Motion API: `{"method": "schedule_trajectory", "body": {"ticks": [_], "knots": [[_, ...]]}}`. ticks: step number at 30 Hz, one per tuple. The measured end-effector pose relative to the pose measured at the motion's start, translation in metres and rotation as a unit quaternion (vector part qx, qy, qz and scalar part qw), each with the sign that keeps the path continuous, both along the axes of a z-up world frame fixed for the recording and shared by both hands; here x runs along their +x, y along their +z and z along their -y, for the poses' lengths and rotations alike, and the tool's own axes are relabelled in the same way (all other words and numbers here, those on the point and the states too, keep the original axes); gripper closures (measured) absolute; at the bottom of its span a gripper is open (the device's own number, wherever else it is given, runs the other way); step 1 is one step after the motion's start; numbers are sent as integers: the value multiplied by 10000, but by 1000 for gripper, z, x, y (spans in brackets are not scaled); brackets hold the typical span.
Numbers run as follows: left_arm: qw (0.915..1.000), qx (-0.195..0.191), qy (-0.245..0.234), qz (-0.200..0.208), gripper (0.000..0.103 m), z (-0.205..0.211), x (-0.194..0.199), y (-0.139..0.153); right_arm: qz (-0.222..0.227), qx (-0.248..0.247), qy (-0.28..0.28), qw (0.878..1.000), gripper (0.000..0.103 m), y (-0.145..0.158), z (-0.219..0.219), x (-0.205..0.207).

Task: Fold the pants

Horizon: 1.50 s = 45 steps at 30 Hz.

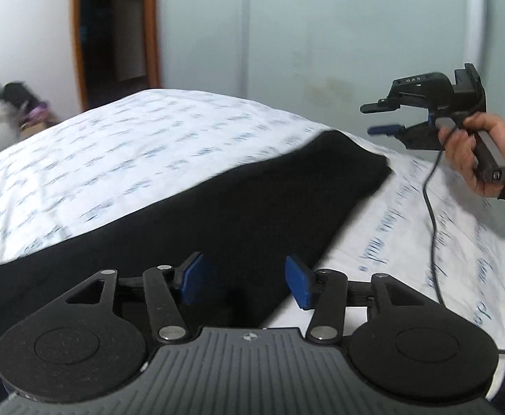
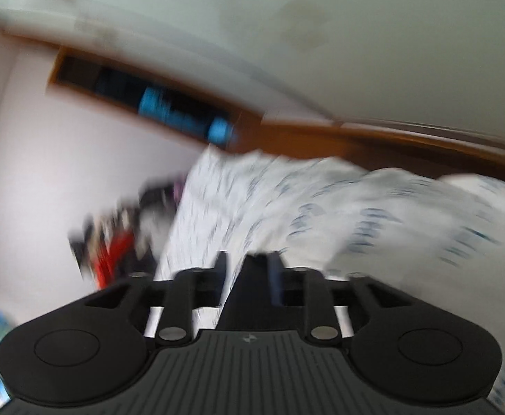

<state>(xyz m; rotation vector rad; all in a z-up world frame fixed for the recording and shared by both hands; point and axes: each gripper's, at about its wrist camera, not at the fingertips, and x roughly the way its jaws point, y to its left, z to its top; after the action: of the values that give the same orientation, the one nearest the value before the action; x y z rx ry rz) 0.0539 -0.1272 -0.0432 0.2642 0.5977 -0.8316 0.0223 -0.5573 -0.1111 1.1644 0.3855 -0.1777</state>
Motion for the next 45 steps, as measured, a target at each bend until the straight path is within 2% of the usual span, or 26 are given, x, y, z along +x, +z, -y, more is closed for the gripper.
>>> {"method": "schedule_trajectory", "body": {"ticks": [1, 2, 6, 7, 9, 10, 12, 13, 17, 19, 22, 25, 28, 30, 32, 33, 35, 37, 38, 39, 40, 41, 42, 44, 45], "knots": [[9999, -96, 110, -76, 47, -1, 8, 0, -86, -268, 208, 9994, 54, 6, -3, 15], [9995, -201, 231, -123, 47, -4, 14, -3, -203, -567, 419, 9973, 50, 13, -6, 30], [9954, -511, 621, -525, 43, -15, 26, -21, -715, -1623, 1152, 9774, 50, 29, -15, 79], [9943, -556, 685, -603, 42, -18, 29, -25, -941, -1775, 1281, 9712, 50, 27, -14, 91], [9933, -593, 772, -630, 40, -20, 28, -36, -1267, -1763, 1473, 9650, 50, 19, -12, 103], [9931, -662, 783, -562, 38, -23, 27, -40, -1300, -1760, 1611, 9624, 53, 18, -13, 109], [9927, -792, 778, -472, 35, -27, 23, -44, -1248, -1974, 1792, 9557, 74, 21, -21, 109], [9926, -810, 765, -487, 31, -28, 24, -44, -1251, -2173, 1908, 9491, 88, 23, -27, 109], [9935, -780, 641, -523, 20, -25, 26, -44, -1280, -2810, 1993, 9300, 94, 28, -42, 103], [9942, -744, 588, -507, 16, -24, 25, -45, -985, -2866, 1832, 9352, 97, 33, -40, 98], [9947, -705, 574, -484, 15, -22, 24, -46, -485, -2528, 1452, 9553, 97, 37, -27, 84], [9945, -727, 562, -507, 14, -23, 26, -48, -1077, -2365, 1420, 9551, 97, 3, -19, 92], [9940, -770, 563, -529, 14, -24, 26, -49, -736, -1788, 1147, 9744, 95, -9, -10, 82], [9936, -811, 566, -550, 14, -25, 26, -49, -397, -1543, 656, 9850, 94, -3, 0, 67], [9932, -839, 584, -556, 14, -26, 26, -49, -319, -1546, 224, 9872, 91, 11, 5, 51], [9931, -829, 629, -535, 14, -26, 25, -47, -206, -1420, 313, 9892, 91, 16, 4, 44], [9924, -795, 799, -484, 15, -27, 22, -41, -46, -1159, 845, 9896, 90, 22, -7, 33], [9920, -925, 712, -482, 14, -29, 21, -32, -123, -1123, 1313, 9849, 89, 24, -27, 22], [9920, -969, 669, -451, 13, -29, 21, -29, -143, -1075, 1485, 9829, 84, 20, -35, 18], [9925, -943, 654, -413, 8, -28, 22, -28, -289, -970, 1635, 9813, 78, 11, -41, 15], [9933, -857, 661, -408, 6, -26, 24, -30, -691, -1008, 1683, 9781, 75, 0, -43, 16], [9937, -741, 693, -483, 6, -24, 27, -36, -932, -1197, 1618, 9751, 85, -10, -42, 13], [9931, -625, 750, -651, 6, -23, 31, -43, -718, -1096, 1421, 9811, 85, -14, -37, 1], [9926, -750, 754, -584, 6, -27, 30, -47, -551, -699, 724, 9934, 82, -9, -27, -24], [9923, -768, 766, -593, 6, -28, 30, -47, -400, -662, 593, 9952, 80, -4, -27, -36]]}}
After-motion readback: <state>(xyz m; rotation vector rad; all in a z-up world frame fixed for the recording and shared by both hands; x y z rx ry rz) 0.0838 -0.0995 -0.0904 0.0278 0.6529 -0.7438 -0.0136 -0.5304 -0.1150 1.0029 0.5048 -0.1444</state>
